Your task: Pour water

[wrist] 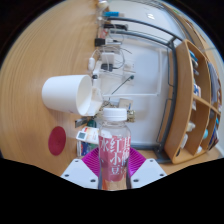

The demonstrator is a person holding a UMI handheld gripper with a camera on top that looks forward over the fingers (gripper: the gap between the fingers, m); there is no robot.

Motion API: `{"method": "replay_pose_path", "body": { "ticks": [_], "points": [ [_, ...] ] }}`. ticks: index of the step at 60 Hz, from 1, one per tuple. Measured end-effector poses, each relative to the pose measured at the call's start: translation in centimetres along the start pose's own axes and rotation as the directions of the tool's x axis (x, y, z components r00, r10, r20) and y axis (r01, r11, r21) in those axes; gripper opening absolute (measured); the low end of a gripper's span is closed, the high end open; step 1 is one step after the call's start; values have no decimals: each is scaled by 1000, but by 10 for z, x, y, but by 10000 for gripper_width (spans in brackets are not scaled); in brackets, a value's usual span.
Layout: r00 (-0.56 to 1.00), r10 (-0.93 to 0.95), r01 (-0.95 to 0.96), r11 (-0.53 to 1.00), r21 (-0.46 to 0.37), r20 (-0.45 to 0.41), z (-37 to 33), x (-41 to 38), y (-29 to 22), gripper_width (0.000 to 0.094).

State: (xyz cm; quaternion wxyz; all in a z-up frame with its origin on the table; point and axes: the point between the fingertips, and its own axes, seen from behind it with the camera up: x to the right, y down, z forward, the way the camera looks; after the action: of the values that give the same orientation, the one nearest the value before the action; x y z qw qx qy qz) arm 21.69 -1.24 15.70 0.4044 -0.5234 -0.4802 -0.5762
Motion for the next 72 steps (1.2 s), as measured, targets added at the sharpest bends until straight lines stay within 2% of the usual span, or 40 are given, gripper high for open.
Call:
{"method": "replay_pose_path", "body": {
  "ticks": [6, 18, 33, 40, 48, 54, 59, 65, 72],
  "points": [
    [986, -167, 167, 986, -2, 4, 5, -1, -3, 327],
    [935, -353, 353, 935, -1, -31, 8, 2, -13, 326],
    [926, -377, 377, 926, -4, -32, 9, 1, -16, 327],
    [983, -180, 181, 983, 26, -34, 6, 9, -17, 328],
    [955, 297, -297, 954, 31, 1, -2, 20, -6, 327],
    [776, 629, -630, 776, 31, 46, -3, 29, 4, 338],
    [582, 807, -813, 582, 27, 100, 0, 26, 3, 338],
    [335, 926, -940, 342, -13, 173, 6, 9, -2, 337],
    [114, 965, -991, 128, -43, 238, 15, -10, -11, 338]
  ]
}}
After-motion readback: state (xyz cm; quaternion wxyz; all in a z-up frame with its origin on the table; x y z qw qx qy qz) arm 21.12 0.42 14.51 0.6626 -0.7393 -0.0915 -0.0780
